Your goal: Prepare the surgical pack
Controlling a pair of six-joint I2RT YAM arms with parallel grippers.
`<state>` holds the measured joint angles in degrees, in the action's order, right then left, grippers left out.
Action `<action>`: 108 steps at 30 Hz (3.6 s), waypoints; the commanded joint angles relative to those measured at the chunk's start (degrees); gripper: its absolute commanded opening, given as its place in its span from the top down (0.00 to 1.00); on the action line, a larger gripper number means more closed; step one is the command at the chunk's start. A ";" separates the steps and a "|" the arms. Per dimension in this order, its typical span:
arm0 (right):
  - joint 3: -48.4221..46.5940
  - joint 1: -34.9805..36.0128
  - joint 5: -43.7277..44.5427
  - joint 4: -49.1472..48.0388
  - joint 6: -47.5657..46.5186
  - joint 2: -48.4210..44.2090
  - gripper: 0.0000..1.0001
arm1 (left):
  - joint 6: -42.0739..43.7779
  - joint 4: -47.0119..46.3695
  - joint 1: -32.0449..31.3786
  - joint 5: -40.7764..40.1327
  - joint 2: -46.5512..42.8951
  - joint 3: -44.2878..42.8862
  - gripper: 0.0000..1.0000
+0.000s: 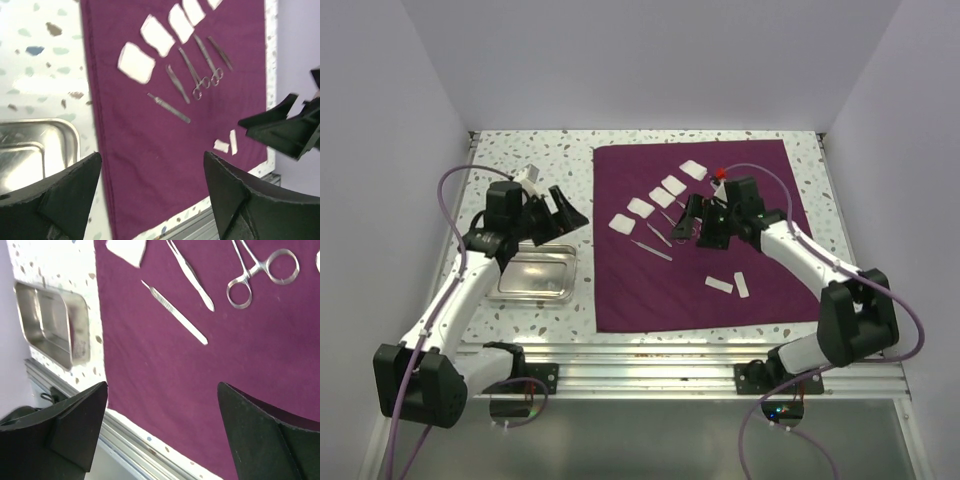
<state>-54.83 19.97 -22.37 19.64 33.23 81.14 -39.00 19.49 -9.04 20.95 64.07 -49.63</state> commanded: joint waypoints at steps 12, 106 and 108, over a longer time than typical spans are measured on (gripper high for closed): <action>-29.62 7.36 -2.16 -5.67 0.17 26.86 0.29 | 11.75 22.00 -0.54 -7.85 -3.95 -7.51 0.18; -47.21 1.83 -11.02 -14.28 10.80 51.04 1.00 | 13.87 20.15 -0.54 -5.57 7.47 -13.48 0.21; -48.17 1.74 -11.20 -13.67 10.71 51.39 1.00 | 13.78 19.98 -0.54 -5.57 7.56 -13.39 0.21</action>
<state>-100.79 21.78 -31.09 8.03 43.55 132.99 -25.76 41.21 -9.19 14.31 71.46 -60.88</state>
